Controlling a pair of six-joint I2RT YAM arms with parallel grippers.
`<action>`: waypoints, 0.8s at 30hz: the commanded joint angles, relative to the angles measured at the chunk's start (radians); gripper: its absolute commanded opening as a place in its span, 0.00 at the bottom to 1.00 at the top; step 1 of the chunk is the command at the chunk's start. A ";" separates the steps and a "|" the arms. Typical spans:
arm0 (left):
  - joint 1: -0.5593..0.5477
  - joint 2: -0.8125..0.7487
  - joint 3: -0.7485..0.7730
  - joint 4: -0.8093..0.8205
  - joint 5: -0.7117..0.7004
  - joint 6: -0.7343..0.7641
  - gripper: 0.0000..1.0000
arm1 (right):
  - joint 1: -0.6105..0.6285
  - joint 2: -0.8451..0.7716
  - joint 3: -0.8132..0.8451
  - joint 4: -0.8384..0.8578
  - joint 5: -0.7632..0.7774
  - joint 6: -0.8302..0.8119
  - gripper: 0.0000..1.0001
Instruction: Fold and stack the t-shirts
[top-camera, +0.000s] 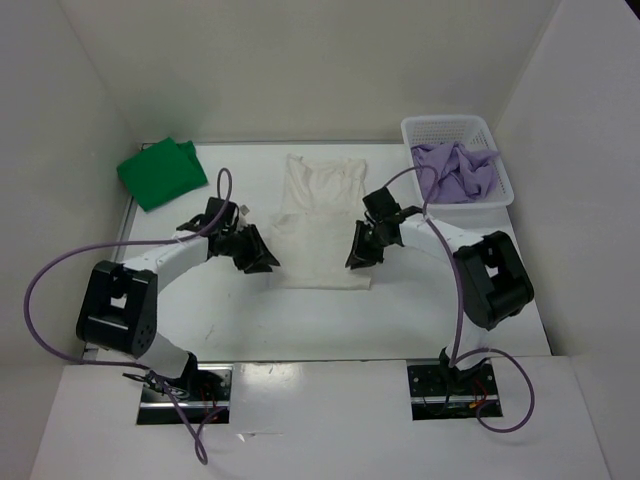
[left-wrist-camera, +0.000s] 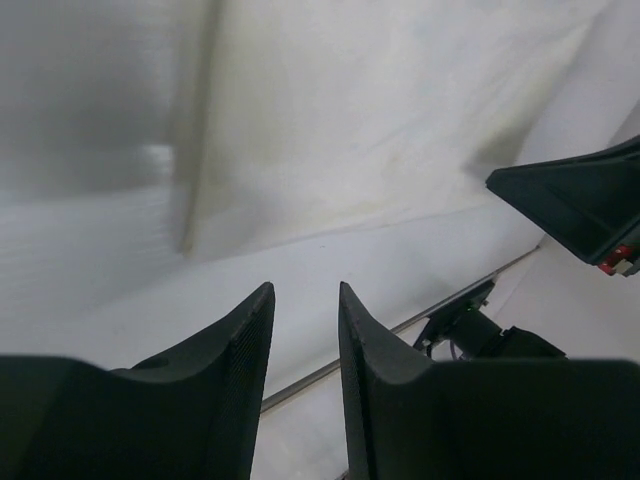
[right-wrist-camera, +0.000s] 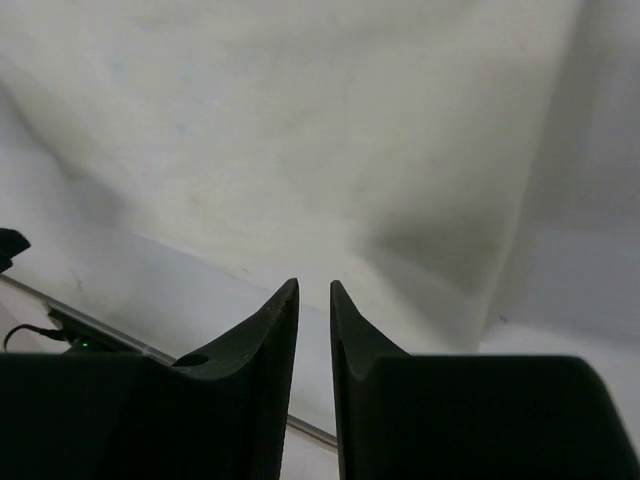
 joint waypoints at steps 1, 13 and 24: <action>0.004 -0.006 0.103 -0.016 -0.001 0.034 0.40 | -0.005 -0.018 0.116 -0.032 -0.024 -0.028 0.24; -0.029 0.242 0.031 0.095 0.061 0.081 0.37 | 0.004 0.111 -0.034 0.160 -0.098 0.006 0.00; 0.016 0.050 -0.143 -0.140 0.047 0.167 0.37 | 0.037 -0.003 -0.227 0.103 -0.088 0.006 0.00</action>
